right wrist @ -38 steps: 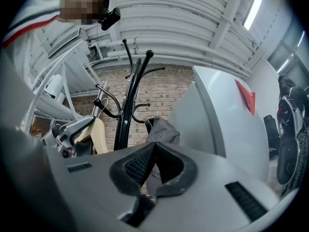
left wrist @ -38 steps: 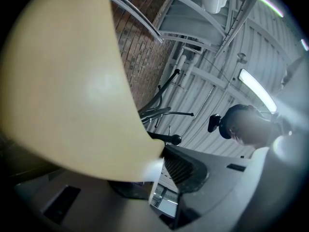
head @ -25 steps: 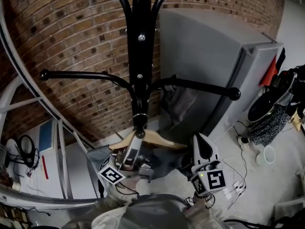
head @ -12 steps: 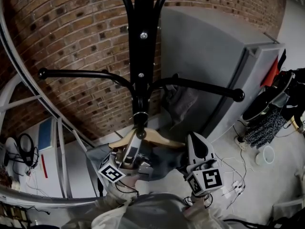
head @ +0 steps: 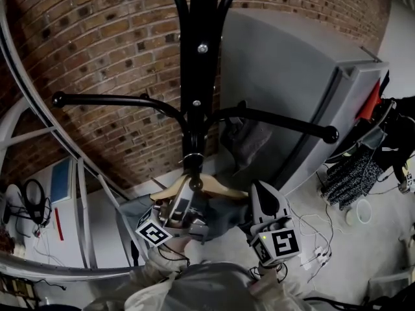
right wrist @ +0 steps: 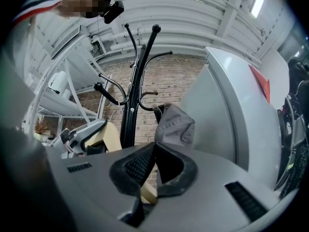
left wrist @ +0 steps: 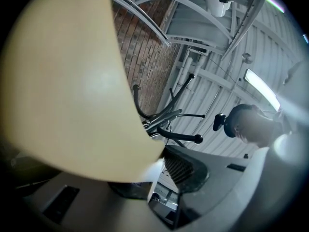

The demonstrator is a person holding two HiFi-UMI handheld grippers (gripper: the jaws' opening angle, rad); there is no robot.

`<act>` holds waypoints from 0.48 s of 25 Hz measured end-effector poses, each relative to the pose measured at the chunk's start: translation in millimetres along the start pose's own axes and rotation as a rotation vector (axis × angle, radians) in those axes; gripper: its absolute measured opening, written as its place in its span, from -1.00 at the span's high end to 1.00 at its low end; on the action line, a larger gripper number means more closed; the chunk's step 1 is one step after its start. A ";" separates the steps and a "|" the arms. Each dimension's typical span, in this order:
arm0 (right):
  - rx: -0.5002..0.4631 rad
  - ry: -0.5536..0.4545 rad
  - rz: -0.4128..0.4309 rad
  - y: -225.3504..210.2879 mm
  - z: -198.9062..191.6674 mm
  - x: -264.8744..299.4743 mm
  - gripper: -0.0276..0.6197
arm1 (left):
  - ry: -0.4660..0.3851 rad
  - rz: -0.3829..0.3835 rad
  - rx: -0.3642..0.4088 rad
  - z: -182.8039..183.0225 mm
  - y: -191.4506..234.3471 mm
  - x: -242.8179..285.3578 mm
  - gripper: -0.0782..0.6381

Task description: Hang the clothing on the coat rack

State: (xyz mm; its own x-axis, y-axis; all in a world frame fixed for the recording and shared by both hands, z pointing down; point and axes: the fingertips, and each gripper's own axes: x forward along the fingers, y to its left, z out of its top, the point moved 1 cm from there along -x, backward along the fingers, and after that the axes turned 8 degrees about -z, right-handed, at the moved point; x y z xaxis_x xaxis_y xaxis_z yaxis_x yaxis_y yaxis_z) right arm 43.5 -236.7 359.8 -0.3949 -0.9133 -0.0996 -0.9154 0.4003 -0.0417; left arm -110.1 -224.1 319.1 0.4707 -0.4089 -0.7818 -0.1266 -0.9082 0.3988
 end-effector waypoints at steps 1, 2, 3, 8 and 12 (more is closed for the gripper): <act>0.001 0.004 -0.002 0.0 -0.1 0.6 0.84 | -0.003 -0.007 -0.002 0.3 -0.2 0.7 0.49; 0.000 0.006 -0.002 0.3 0.1 1.1 0.84 | -0.006 -0.013 -0.004 0.5 -0.6 1.6 0.49; -0.002 0.006 0.001 1.0 0.5 1.5 0.84 | -0.008 -0.017 -0.007 0.8 -0.7 2.5 0.49; 0.014 -0.017 0.035 6.6 3.7 4.1 0.84 | -0.012 -0.030 -0.020 0.3 2.5 3.2 0.49; -0.015 0.013 0.022 3.5 -4.8 4.9 0.84 | -0.018 -0.048 -0.039 -0.2 3.6 5.5 0.48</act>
State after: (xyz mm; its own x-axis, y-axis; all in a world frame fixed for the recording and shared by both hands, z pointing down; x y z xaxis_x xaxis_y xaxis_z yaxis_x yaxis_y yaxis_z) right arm 37.9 -240.2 363.9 -0.4160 -0.9051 -0.0876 -0.9074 0.4195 -0.0247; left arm -107.7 -229.6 316.3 0.4593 -0.3672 -0.8088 -0.0699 -0.9227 0.3792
